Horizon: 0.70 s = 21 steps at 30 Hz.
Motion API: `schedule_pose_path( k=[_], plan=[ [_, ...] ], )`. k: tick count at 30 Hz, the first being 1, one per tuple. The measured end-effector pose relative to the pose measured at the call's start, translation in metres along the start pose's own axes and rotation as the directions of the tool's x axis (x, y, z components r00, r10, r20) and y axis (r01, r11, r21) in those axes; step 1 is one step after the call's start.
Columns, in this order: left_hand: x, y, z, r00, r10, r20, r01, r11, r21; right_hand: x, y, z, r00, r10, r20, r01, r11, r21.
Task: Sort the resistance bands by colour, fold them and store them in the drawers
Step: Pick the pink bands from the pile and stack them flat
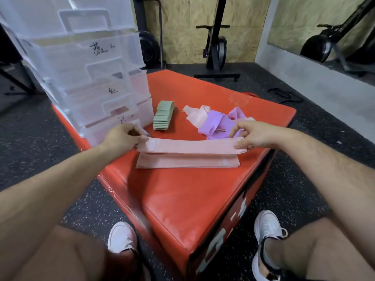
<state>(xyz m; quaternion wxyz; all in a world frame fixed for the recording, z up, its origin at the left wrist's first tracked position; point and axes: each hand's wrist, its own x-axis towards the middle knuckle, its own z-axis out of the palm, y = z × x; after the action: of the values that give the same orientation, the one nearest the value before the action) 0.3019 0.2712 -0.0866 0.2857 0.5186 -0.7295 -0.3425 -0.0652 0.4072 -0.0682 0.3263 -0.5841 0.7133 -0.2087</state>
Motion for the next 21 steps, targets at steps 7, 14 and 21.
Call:
schedule_pose_path(
  k=[7,14,21],
  plan=[
    [-0.009,-0.022,0.013,0.999,0.047,0.004,-0.046,0.959,0.278,-0.004,0.006,0.028,0.999,-0.011,-0.038,0.004,0.985,-0.175],
    [-0.007,-0.036,0.021,0.987,0.146,0.065,-0.16,0.895,0.417,-0.005,0.014,0.041,0.998,-0.044,-0.053,0.024,0.946,-0.323],
    [-0.014,-0.032,0.027,0.904,0.341,0.259,-0.422,0.815,0.397,-0.009,0.007,0.042,0.992,-0.105,-0.069,0.066,0.904,-0.422]
  ],
)
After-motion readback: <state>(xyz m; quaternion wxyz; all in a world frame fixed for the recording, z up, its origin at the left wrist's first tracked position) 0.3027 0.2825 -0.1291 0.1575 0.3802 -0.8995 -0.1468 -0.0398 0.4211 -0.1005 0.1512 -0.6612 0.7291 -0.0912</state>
